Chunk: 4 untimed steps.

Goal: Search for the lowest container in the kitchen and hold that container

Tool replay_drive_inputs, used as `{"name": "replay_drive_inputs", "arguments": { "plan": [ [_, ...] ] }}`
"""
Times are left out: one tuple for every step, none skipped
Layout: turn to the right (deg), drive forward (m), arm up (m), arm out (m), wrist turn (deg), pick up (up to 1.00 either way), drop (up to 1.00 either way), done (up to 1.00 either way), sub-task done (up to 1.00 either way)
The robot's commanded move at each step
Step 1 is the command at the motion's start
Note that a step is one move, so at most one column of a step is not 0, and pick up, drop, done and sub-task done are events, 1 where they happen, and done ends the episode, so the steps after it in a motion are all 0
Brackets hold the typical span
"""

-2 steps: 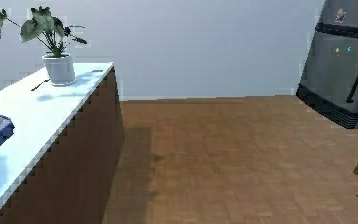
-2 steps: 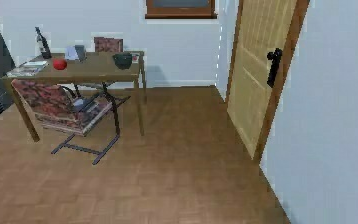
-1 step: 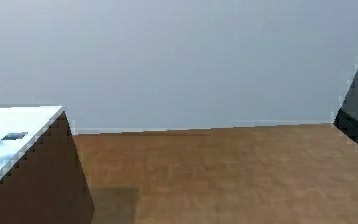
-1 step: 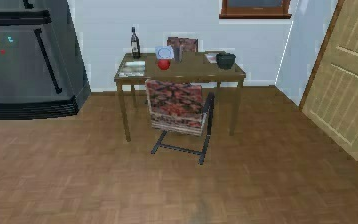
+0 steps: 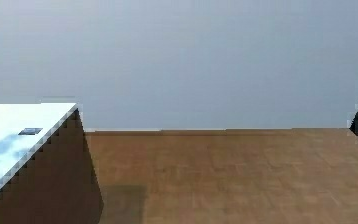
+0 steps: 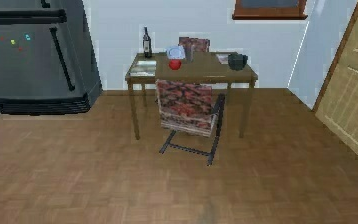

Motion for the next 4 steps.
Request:
{"name": "replay_drive_inputs", "arguments": {
  "plan": [
    [0.0,1.0,0.0,0.0,0.0,0.0,0.0,0.0,0.0],
    [0.0,0.55,0.0,0.0,0.0,0.0,0.0,0.0,0.0],
    [-45.0,0.0,0.0,0.0,0.0,0.0,0.0,0.0,0.0],
    [-42.0,0.0,0.0,0.0,0.0,0.0,0.0,0.0,0.0]
  ]
}}
